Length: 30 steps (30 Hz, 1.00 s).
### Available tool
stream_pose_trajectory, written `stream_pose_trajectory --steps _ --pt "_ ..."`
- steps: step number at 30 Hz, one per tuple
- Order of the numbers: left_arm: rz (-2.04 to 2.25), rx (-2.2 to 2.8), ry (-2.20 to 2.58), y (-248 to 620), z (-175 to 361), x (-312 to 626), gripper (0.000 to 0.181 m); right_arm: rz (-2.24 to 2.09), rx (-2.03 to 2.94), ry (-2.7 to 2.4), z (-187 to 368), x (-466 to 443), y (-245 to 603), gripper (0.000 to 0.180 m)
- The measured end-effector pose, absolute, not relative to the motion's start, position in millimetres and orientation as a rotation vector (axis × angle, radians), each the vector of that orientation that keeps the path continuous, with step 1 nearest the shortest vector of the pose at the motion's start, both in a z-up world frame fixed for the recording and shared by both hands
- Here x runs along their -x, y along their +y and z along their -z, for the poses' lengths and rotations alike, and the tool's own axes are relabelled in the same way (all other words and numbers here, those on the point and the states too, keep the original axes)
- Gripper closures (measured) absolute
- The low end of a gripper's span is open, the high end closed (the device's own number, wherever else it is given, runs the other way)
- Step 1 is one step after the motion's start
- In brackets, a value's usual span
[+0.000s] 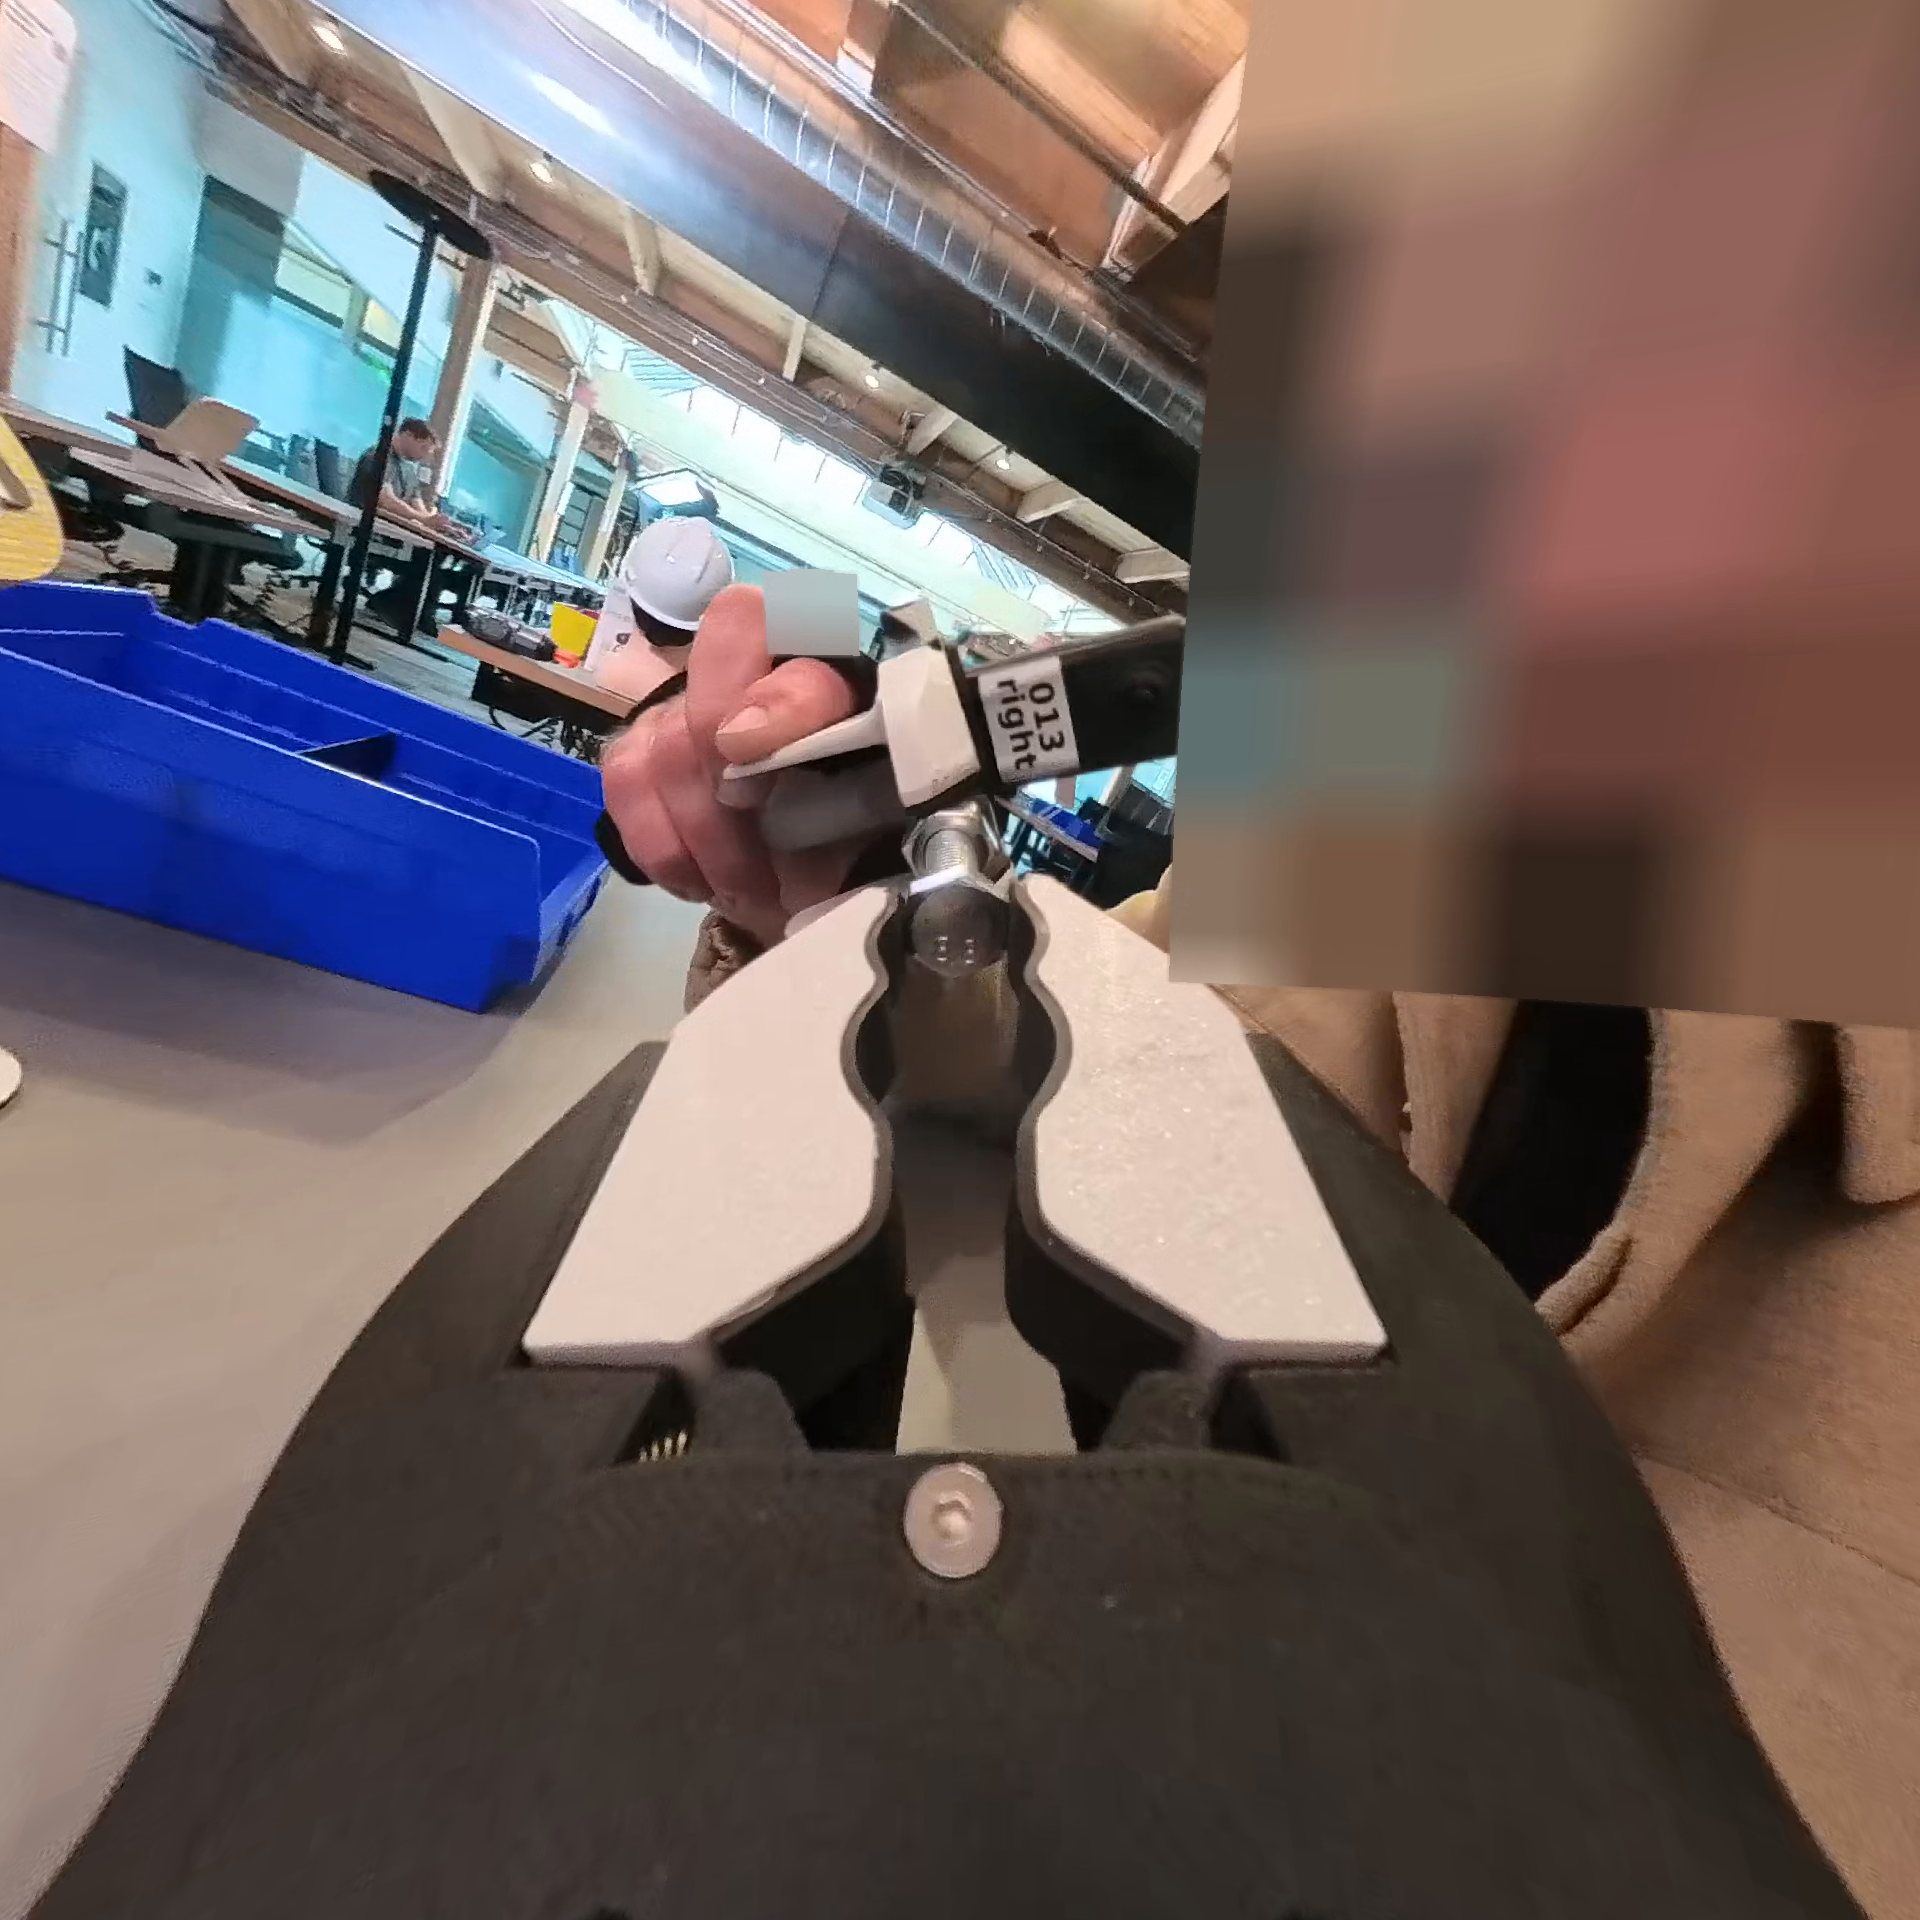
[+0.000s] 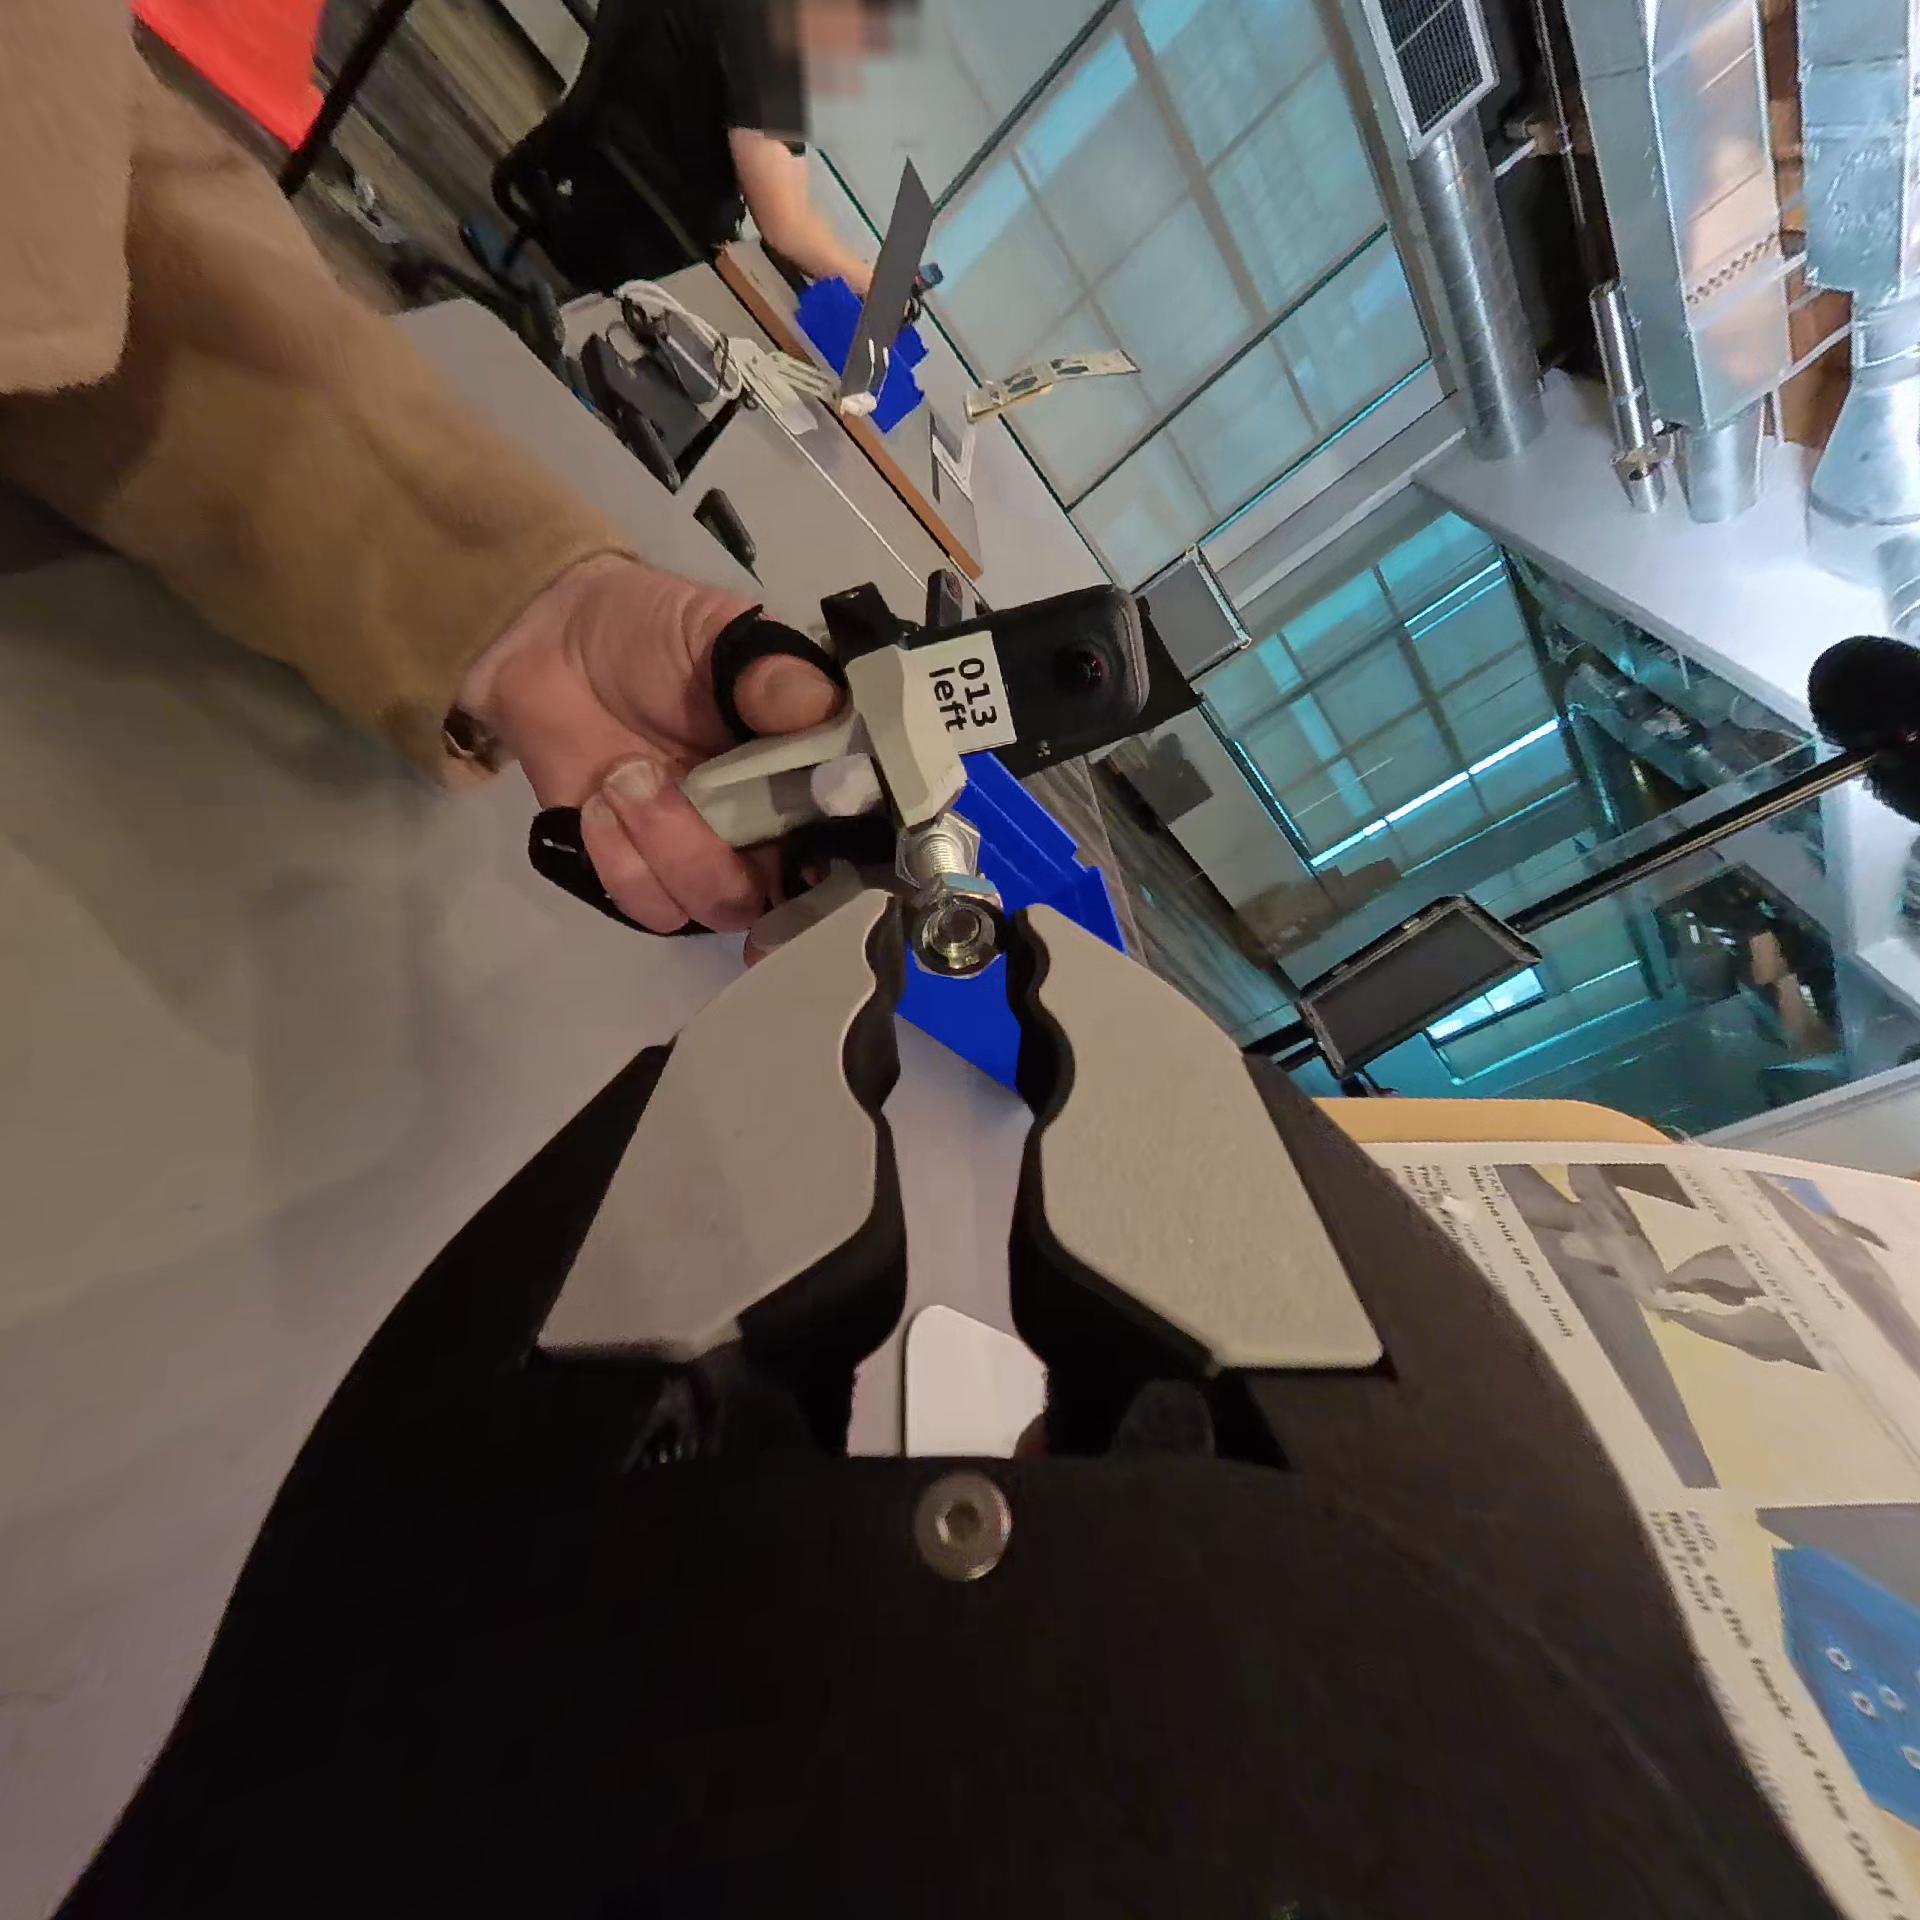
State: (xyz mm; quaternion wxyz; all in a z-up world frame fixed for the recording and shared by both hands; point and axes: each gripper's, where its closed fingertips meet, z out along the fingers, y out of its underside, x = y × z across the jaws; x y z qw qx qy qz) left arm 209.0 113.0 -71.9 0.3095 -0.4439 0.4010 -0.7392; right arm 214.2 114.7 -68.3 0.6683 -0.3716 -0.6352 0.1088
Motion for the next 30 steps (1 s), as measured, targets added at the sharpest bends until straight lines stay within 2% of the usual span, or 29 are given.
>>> stream_pose_trajectory --steps 14,20,25,30 --pt "1.866 1.117 1.074 114 69 -207 0.162 -0.431 0.898 -1.35 66 -213 117 0.161" --pt "1.759 1.091 1.092 115 65 -206 0.148 -0.543 0.946 -1.296 64 -215 122 0.161" --pt "1.404 1.071 1.139 124 68 -208 0.135 -0.886 1.031 -1.175 63 -216 124 0.161" --pt "1.038 0.985 1.199 126 66 -204 0.139 -1.242 1.109 -1.031 68 -217 129 0.161"
